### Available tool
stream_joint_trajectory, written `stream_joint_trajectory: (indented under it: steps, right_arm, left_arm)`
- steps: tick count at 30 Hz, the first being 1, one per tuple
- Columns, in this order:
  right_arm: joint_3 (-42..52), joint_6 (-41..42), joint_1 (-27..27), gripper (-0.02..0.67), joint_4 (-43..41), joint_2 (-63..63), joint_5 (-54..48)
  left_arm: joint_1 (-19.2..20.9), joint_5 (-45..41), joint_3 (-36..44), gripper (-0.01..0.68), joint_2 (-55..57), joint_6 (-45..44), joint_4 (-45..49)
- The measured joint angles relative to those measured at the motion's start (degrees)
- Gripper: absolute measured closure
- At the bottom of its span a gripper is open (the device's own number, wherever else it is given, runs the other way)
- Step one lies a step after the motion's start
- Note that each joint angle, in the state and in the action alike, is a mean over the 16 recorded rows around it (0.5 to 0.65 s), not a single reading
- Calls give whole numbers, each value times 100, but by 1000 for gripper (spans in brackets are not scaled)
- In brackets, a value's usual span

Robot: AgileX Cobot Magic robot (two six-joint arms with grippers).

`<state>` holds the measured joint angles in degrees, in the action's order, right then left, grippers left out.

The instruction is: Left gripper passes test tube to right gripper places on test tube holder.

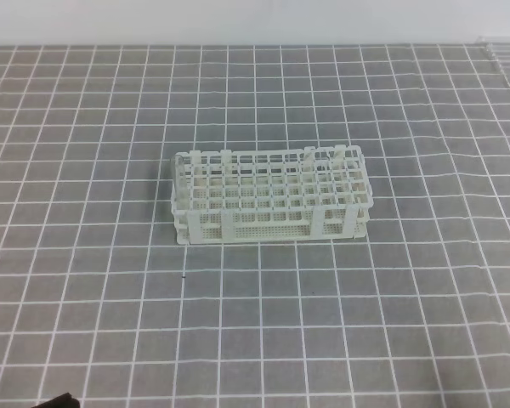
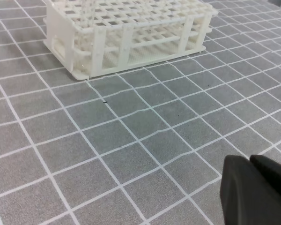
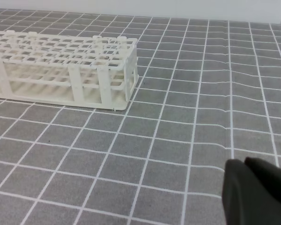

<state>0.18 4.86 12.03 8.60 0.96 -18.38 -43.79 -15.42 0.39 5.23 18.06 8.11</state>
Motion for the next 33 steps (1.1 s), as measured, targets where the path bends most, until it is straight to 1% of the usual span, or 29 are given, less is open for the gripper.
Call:
stream_joint_trajectory:
  steps: [10,13,15,19,25,29,31,33]
  right_arm:
    - [0,3,0,662,0,0,0]
    - [0,2,0,662,0,0,0]
    - [0,0,0,662,0,0,0]
    - [0,-3,0,662,0,0,0]
    - [0,-7,0,662,0,0,0]
    - [0,-9,0,662,0,0,0]
    - [0,-9,0,662,0,0,0]
    - [0,-9,0,662,0,0,0]
  left_arm:
    - [20,6,-5,674,-3,-95,-3]
    - [156,48,0,674,-1,-404,-59]
    - [317,79,0,674,-1,-685,-139]
    - [872,169,10,674,0,-1386,-461]
    - [2004,364,14,674,-1,-2256,-968]
    - [2712,393,10,674,-46,-2383,-1251]
    - [2982,378,10,674,-90,-2340,-1338]
    - [3172,328,10,674,-187,-2227,-1347]
